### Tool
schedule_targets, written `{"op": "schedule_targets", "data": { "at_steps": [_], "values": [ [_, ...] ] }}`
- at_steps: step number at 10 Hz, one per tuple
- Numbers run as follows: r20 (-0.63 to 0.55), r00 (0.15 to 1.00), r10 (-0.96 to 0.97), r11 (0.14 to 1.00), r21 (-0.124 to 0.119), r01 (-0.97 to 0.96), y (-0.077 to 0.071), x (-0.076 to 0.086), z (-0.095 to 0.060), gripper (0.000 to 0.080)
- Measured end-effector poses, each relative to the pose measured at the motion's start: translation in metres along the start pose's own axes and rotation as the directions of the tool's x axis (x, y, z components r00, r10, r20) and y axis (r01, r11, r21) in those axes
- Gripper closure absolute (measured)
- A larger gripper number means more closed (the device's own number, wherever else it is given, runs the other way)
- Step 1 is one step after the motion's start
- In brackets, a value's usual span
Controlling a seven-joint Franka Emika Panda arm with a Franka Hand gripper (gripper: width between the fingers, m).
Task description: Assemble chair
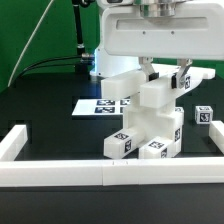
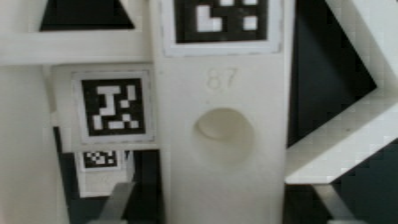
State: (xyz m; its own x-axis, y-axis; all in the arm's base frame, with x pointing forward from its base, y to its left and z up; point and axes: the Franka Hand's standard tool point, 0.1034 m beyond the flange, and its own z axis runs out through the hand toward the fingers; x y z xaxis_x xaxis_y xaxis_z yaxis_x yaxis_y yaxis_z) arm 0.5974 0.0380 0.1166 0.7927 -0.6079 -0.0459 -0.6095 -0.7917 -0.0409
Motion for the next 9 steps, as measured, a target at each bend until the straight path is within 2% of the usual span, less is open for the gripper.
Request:
{"op": "schedule_targets", "data": {
  "at_steps": [2,5,9],
  "values": [
    [0.006,1.000,-0.005,1.000,-0.010,0.006,-0.001,-0.007,0.009,0.0515],
    [0.009,1.000,-0.006,1.000,-0.020,0.006,0.001,-0.007,0.020,0.0515],
    [-0.003,1.000,-0.015,1.000,-0.018,0.015,0.001,0.000,0.021,0.0515]
  ]
}}
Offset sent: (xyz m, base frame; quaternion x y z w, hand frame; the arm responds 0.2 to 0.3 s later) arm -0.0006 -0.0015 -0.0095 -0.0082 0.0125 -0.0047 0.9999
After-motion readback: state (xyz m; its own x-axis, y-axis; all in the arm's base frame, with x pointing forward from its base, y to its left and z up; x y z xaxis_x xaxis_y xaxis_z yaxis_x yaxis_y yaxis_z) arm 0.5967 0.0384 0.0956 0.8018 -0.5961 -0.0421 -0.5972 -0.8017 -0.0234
